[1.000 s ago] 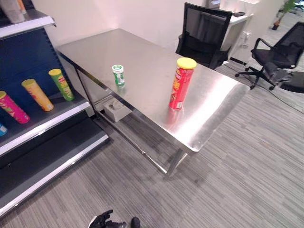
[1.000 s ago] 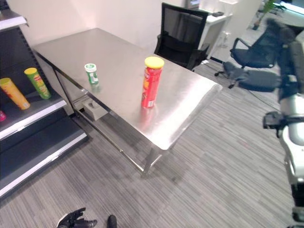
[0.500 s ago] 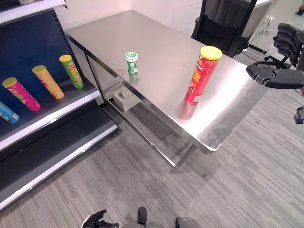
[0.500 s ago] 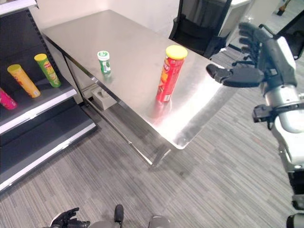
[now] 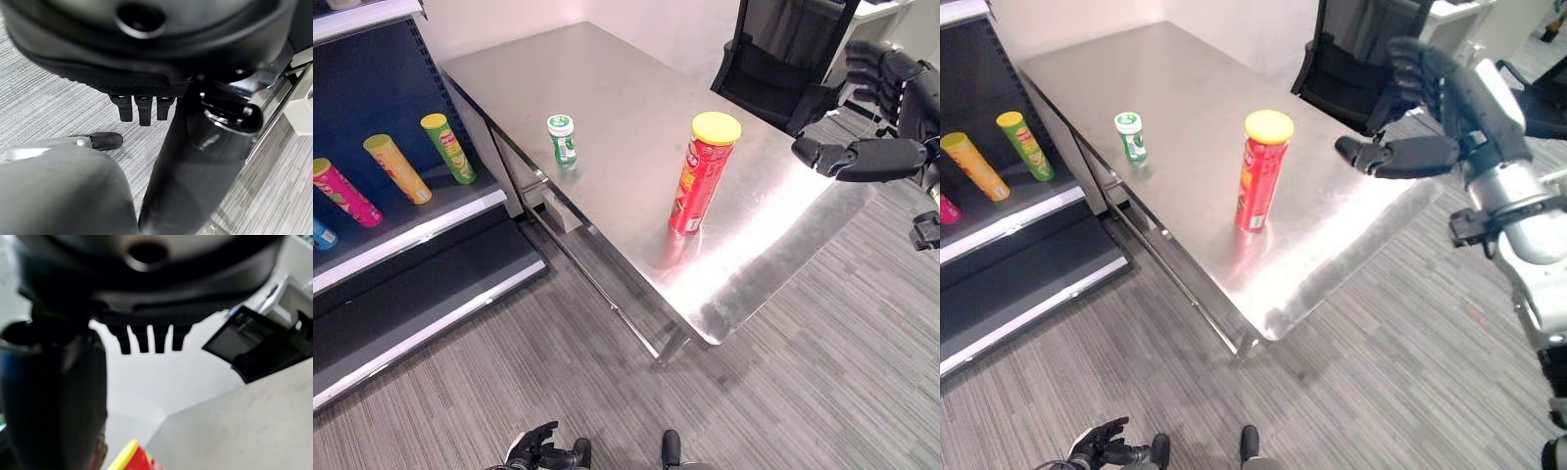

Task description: Put the goods on the table back onto the shelves and tidy them up.

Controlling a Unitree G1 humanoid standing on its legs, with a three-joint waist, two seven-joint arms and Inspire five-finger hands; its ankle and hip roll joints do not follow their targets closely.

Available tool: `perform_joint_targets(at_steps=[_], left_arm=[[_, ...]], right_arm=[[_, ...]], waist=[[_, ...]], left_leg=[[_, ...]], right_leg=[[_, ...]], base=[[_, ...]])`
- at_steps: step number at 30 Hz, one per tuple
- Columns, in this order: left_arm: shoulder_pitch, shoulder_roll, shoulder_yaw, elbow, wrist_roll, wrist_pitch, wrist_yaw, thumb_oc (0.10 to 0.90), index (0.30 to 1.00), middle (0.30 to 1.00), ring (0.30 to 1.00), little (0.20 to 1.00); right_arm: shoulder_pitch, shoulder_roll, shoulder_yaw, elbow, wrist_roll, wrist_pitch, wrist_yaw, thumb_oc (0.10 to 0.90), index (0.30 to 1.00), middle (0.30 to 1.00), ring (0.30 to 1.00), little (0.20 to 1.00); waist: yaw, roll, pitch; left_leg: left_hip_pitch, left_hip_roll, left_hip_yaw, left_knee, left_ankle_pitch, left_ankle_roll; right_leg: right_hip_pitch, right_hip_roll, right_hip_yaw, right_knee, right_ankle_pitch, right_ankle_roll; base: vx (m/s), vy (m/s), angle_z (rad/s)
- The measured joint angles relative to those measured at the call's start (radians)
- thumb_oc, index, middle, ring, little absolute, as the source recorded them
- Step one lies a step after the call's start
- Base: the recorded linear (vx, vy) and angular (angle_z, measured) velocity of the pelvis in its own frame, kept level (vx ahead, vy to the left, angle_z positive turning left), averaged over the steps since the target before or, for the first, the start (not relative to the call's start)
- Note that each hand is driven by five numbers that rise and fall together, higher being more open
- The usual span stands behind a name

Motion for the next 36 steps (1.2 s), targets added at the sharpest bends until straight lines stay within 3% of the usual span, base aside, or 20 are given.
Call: perform_joint_targets(at_steps=[4,8,20,26,36], left_arm=[[0.0,0.004,0.01,0.011,-0.003,-0.009,0.003,0.8,0.9,0.9,0.9,0.9],[0.006,0.007,0.008,0.019,-0.002,-0.01,0.003,0.8,0.9,0.9,0.9,0.9],[0.001,0.006,-0.031,0.014,-0.004,-0.01,0.01,0.8,0.9,0.9,0.9,0.9],[0.0,0.007,-0.035,0.011,-0.005,-0.01,0.01,0.8,0.9,0.9,0.9,0.9],[-0.008,0.007,-0.036,0.034,-0.038,-0.01,0.009,0.8,0.9,0.9,0.9,0.9]], right_arm=[[-0.006,-0.028,0.068,0.001,0.0,0.001,0.024,0.8,0.9,0.9,0.9,0.9],[-0.005,-0.041,0.117,0.003,0.0,0.006,0.059,0.8,0.9,0.9,0.9,0.9],[-0.083,-0.041,0.232,0.15,-0.051,0.03,0.055,0.8,0.9,0.9,0.9,0.9],[-0.246,-0.041,0.393,0.276,-0.051,0.049,0.055,0.8,0.9,0.9,0.9,0.9],[-0.354,-0.007,0.48,0.358,-0.016,0.066,0.058,0.8,0.9,0.9,0.9,0.9]], waist=[[0.027,-0.008,-0.01],[0.026,-0.02,-0.033],[0.044,-0.011,-0.049],[0.049,-0.012,-0.048],[0.058,-0.022,-0.044]], left_leg=[[-0.009,-0.004,-0.005,-0.001,-0.001,0.0],[-0.028,-0.007,-0.019,-0.002,-0.001,0.002],[-0.025,-0.029,-0.078,-0.002,0.003,0.001],[-0.033,-0.031,-0.098,0.0,0.006,0.001],[-0.037,-0.032,-0.116,-0.001,0.013,-0.003]], right_leg=[[0.001,-0.005,-0.004,0.0,-0.002,0.002],[-0.004,-0.014,-0.028,0.0,-0.011,0.011],[0.033,-0.03,-0.087,0.0,-0.024,0.016],[0.034,-0.031,-0.109,0.0,-0.026,0.013],[0.043,-0.03,-0.137,0.0,-0.028,0.011]], base=[[0.01,-0.02,0.09],[0.0,-0.02,0.13],[0.01,-0.017,0.16],[0.01,-0.013,0.11],[0.01,-0.014,0.06]])
